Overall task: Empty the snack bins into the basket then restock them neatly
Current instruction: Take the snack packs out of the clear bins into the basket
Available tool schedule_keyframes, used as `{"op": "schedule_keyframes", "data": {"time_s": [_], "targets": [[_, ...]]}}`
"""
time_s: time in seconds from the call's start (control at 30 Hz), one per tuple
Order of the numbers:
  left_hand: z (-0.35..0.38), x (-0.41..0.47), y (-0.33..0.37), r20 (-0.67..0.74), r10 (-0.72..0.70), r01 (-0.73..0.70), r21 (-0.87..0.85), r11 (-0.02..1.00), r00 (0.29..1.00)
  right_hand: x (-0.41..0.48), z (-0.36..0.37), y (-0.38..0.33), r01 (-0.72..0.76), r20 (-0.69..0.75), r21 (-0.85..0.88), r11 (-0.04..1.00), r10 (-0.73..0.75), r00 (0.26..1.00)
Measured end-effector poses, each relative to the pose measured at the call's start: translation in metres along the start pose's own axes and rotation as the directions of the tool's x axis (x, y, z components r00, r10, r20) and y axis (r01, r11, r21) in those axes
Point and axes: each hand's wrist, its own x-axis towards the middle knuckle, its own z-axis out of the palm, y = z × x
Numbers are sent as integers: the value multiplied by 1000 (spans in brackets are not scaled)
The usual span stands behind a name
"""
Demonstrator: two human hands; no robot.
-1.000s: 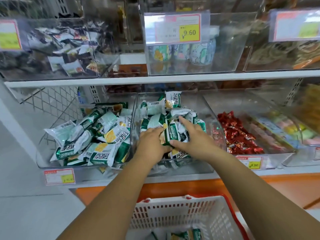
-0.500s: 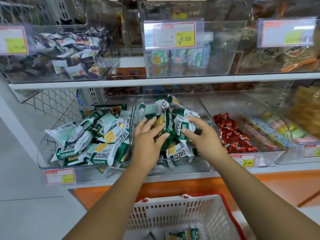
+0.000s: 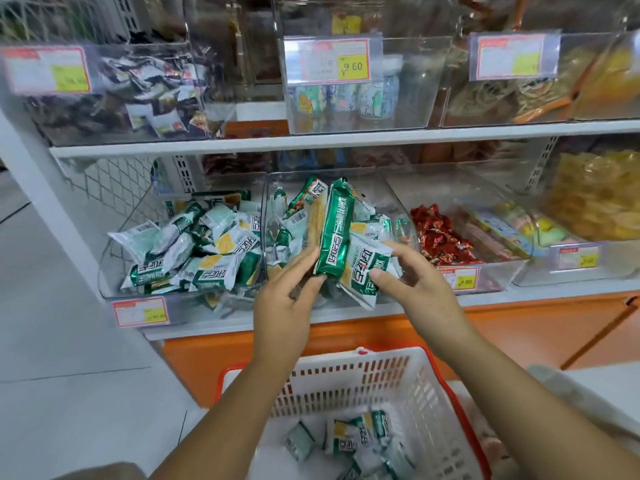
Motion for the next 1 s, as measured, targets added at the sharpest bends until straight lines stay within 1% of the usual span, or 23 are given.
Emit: {"op": "schedule_keyframes", "data": {"time_s": [0.07, 0.17, 0.23, 0.33, 0.43, 0.5, 0.6, 0.73, 0.83, 0.87, 0.93, 0.97, 1.0], "targets": [[-3, -10, 4, -18, 67, -67, 25, 997, 998, -11, 0, 5, -32, -8, 60, 998, 32, 999], [-8, -25, 10, -104, 150, -149, 26, 989, 983, -25, -3, 12, -84, -31, 128, 988, 88, 996], [-11, -35, 14, -155, 137, -137, 8, 991, 978, -34, -7, 24, -129, -33, 148, 981, 136, 990], [-12, -54, 12, -122, 75, -76, -3, 997, 990, -47, -14, 45, -213, -24, 163, 963, 219, 975], [-12, -76, 5, -65, 25, -28, -59, 998, 998, -56, -13, 74, -342, -30, 82, 936, 346, 938], [-11, -88, 1, -64, 64, -67, -46, 997, 996, -64, -9, 97, -400, -21, 22, 916, 400, 916], [-10, -101, -3, -82, 115, -117, -25, 993, 990, -74, -3, 139, -482, -66, -92, 871, 477, 876], [-6, -116, -11, -89, 69, -74, -58, 996, 994, -88, 7, 194, -602, -106, -165, 781, 593, 798], [-7, -122, -14, -98, 46, -50, -41, 998, 994, -98, 10, 231, -694, -120, -128, 708, 684, 720], [-9, -123, -16, -106, 16, -20, -37, 999, 994, -100, 11, 241, -710, -106, -163, 686, 703, 703], [-11, -128, -22, -108, -98, 91, -60, 994, 989, -102, 13, 259, -731, -106, -242, 638, 731, 674], [-11, -130, -26, -95, -172, 163, -93, 982, 980, -102, 14, 269, -737, -123, -228, 636, 733, 670], [-10, -133, -30, -82, -252, 239, -142, 961, 964, -102, 16, 275, -758, -140, -210, 618, 748, 649]]}}
